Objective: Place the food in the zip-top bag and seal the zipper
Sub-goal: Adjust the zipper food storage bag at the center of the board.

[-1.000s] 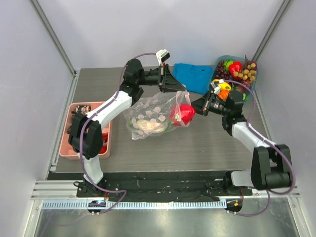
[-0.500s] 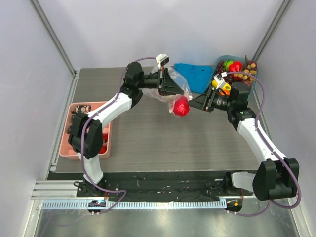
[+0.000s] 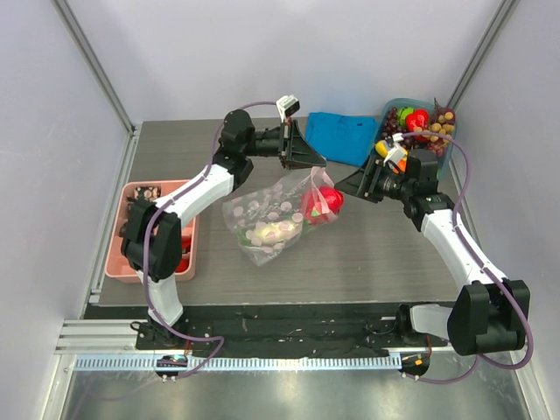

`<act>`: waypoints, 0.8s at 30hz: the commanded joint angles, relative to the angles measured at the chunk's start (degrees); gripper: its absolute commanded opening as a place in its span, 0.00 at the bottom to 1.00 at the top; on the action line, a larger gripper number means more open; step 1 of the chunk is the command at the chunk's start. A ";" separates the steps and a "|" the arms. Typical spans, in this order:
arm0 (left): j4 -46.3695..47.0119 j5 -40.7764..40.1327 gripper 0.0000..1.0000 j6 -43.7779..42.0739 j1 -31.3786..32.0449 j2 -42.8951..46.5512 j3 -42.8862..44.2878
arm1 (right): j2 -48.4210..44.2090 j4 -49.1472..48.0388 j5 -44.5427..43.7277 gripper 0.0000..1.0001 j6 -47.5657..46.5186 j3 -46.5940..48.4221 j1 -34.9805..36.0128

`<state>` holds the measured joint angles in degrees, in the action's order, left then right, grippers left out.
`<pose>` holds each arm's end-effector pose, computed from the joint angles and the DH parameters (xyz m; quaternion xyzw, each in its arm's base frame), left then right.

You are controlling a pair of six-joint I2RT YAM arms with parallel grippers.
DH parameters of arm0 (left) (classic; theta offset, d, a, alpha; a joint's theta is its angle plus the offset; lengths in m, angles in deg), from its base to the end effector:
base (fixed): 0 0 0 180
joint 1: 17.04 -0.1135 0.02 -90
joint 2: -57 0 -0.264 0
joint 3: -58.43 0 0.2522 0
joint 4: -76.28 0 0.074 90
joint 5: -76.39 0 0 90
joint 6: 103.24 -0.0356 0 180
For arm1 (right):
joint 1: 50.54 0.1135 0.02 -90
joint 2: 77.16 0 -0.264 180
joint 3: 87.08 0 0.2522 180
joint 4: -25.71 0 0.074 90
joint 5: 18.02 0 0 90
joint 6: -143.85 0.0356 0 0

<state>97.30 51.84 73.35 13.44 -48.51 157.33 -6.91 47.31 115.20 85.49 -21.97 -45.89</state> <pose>0.3517 -0.2446 0.3610 0.1345 0.6559 -0.7400 0.0644 0.2684 0.0463 0.2944 -0.0031 0.8148 0.4498 0.3657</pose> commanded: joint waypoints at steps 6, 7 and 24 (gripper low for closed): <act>3.36 -0.50 0.00 -0.01 0.90 1.28 3.45 | -0.65 -11.26 4.85 0.64 4.14 0.15 0.28; 3.27 -0.50 0.00 -0.01 0.90 1.28 3.62 | -0.74 -11.35 5.03 0.63 3.61 0.15 0.36; -0.49 0.21 0.00 -2.21 0.38 2.59 3.46 | 1.48 0.15 -2.19 0.01 -6.68 4.63 2.57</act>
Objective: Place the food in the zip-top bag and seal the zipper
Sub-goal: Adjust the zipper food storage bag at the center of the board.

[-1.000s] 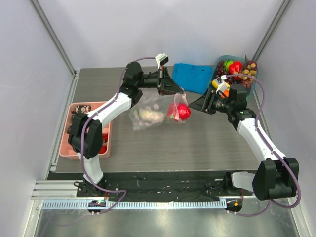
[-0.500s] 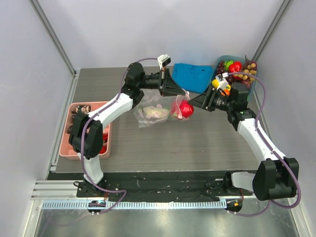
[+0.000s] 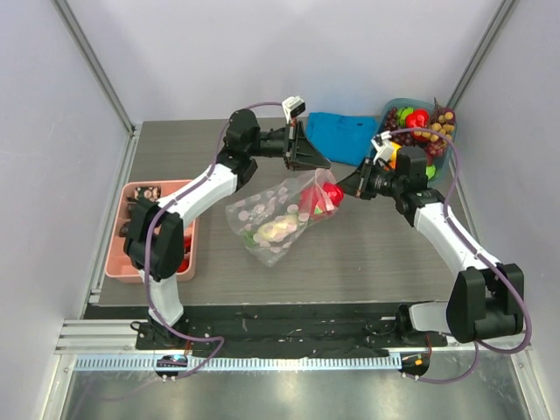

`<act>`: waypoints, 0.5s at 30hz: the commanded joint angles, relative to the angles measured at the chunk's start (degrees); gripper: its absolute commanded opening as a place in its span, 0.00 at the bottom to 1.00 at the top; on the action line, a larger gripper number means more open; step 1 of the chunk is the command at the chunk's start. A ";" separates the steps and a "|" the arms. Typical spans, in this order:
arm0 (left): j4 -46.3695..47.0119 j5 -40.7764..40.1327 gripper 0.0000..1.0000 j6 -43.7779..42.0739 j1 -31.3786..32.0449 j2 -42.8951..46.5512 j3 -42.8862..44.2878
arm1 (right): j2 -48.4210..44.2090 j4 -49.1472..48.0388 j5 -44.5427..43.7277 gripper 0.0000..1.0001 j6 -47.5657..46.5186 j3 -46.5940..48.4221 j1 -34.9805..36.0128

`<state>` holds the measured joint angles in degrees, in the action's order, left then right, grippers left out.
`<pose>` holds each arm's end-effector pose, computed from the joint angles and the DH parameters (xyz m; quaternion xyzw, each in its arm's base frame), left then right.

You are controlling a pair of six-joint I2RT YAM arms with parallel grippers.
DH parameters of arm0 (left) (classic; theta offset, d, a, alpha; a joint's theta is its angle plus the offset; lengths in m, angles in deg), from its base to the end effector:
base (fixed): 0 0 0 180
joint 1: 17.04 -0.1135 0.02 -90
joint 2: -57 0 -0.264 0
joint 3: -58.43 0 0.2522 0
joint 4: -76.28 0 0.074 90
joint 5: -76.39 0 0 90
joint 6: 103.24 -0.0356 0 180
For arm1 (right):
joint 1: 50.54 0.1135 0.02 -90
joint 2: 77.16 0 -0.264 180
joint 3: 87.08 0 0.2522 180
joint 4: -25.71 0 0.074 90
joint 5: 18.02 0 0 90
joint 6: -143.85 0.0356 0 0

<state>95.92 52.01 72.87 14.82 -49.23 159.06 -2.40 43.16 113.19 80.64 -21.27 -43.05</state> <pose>0.3488 -0.2550 0.3639 0.1443 0.6551 -0.7396 0.0556 0.2845 0.0611 0.2842 -0.0495 0.8154 0.4312 0.3832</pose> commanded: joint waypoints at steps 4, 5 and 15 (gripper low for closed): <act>-14.11 -0.49 0.00 -11.37 -4.52 6.64 0.67 | -10.94 8.18 4.04 0.01 2.03 4.55 -0.28; -21.73 -1.19 0.00 -22.10 -5.13 7.53 1.02 | -12.17 9.14 5.01 0.01 2.48 4.81 -0.28; -75.05 -20.71 0.00 -59.19 -1.63 13.69 10.24 | -14.03 14.34 13.45 0.01 17.06 10.07 -0.28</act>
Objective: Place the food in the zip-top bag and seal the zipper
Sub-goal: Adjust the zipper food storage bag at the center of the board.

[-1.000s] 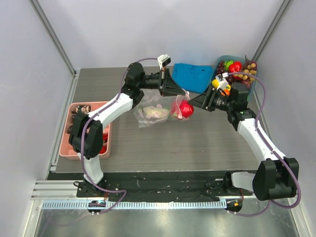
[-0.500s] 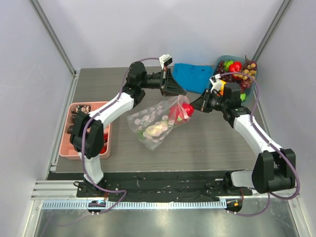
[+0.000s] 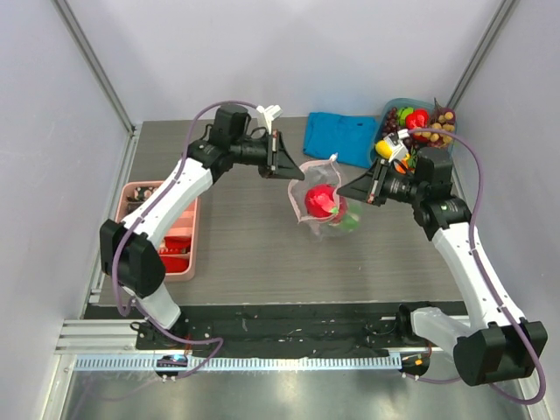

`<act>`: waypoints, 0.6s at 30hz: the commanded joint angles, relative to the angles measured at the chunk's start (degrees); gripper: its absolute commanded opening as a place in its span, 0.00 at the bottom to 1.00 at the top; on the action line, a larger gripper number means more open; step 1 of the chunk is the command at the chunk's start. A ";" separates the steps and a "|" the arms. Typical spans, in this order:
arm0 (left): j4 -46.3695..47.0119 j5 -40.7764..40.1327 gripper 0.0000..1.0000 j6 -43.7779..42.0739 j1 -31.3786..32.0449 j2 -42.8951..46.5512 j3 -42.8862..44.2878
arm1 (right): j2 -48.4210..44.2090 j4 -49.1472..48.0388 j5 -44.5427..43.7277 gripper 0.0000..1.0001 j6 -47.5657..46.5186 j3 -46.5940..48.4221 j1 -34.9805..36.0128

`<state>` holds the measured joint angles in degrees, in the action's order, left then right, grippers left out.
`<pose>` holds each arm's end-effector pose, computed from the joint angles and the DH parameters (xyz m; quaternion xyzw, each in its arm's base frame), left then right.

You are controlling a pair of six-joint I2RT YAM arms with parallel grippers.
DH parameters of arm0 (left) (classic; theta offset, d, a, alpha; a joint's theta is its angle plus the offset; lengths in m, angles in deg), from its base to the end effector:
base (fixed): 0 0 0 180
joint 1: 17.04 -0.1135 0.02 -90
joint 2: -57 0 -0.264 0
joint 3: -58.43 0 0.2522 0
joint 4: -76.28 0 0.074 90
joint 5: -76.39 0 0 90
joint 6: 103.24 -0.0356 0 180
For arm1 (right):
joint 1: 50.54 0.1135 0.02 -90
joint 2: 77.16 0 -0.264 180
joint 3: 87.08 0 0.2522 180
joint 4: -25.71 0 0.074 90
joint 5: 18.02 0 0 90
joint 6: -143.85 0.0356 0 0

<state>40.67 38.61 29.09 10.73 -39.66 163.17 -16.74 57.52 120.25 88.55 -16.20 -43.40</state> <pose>0.3278 -0.2044 0.3669 0.1291 0.7905 -0.5755 0.1651 0.2236 0.0548 0.3533 -0.0444 0.7869 0.4992 0.3601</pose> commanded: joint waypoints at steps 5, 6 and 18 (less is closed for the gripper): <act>-30.87 -16.68 0.00 -21.31 5.53 5.07 12.29 | 2.32 -1.26 9.65 0.01 12.33 10.99 0.07; -31.93 -20.03 0.00 -23.23 6.41 5.78 11.77 | 2.50 1.44 8.69 0.01 8.67 11.60 0.07; -41.60 -28.24 0.00 -34.41 6.16 4.11 10.53 | 1.45 5.86 10.17 0.01 4.50 8.44 0.07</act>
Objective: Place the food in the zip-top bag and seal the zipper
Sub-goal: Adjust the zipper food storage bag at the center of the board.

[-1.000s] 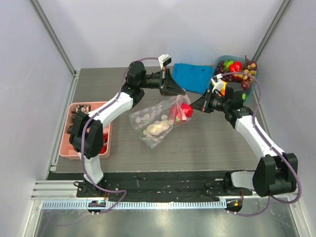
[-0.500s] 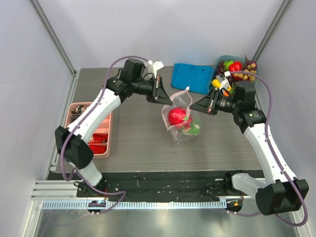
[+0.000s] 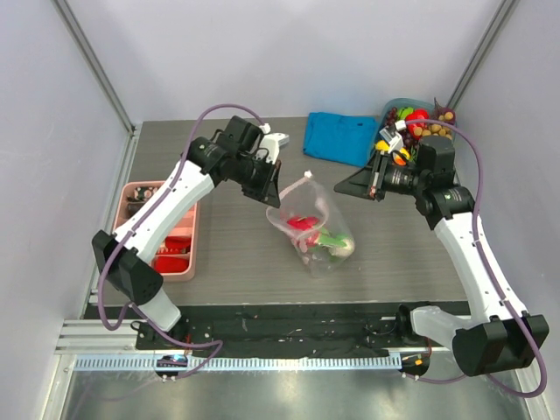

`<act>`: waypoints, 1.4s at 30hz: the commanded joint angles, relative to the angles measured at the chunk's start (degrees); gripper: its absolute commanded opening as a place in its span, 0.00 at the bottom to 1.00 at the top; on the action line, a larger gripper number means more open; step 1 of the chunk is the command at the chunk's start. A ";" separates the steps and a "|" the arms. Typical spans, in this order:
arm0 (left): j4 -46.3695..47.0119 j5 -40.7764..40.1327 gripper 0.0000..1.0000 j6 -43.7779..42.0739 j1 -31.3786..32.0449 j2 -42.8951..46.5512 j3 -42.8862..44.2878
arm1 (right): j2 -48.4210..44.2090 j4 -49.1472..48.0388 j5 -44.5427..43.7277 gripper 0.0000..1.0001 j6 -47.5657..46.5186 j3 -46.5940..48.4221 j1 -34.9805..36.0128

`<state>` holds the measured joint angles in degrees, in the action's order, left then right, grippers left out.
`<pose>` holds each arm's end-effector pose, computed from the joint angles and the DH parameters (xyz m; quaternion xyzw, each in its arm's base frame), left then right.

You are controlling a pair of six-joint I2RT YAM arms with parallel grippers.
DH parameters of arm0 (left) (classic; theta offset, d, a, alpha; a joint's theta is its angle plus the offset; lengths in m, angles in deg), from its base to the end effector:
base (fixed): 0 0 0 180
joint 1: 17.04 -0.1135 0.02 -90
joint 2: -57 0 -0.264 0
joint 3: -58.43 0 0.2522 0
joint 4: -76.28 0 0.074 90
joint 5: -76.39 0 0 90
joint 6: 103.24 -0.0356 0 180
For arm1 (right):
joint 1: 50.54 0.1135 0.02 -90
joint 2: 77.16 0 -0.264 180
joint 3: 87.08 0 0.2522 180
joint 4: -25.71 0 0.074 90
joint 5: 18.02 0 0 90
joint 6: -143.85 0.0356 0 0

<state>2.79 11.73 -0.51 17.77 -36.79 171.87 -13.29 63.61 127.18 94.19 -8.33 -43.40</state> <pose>0.2685 -0.2052 0.3760 0.2444 0.8973 -0.3129 0.1931 0.2288 0.0581 0.3784 -0.0338 0.7813 0.5506 0.2921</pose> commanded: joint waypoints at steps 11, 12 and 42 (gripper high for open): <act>-7.58 8.88 0.00 -5.35 2.63 1.26 13.61 | -1.74 -9.73 4.23 0.01 6.43 5.33 0.42; -8.91 8.76 0.00 -5.61 2.63 -0.75 13.87 | -1.22 -8.51 3.87 0.01 2.59 4.45 0.51; -2.58 17.45 0.00 -0.86 0.88 -0.16 12.11 | 8.37 7.85 -13.63 0.01 -18.80 9.00 13.69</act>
<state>-0.29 23.29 -0.33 18.84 -40.14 182.03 -3.85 74.48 111.26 74.19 -4.72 -30.02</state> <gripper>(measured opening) 0.017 0.085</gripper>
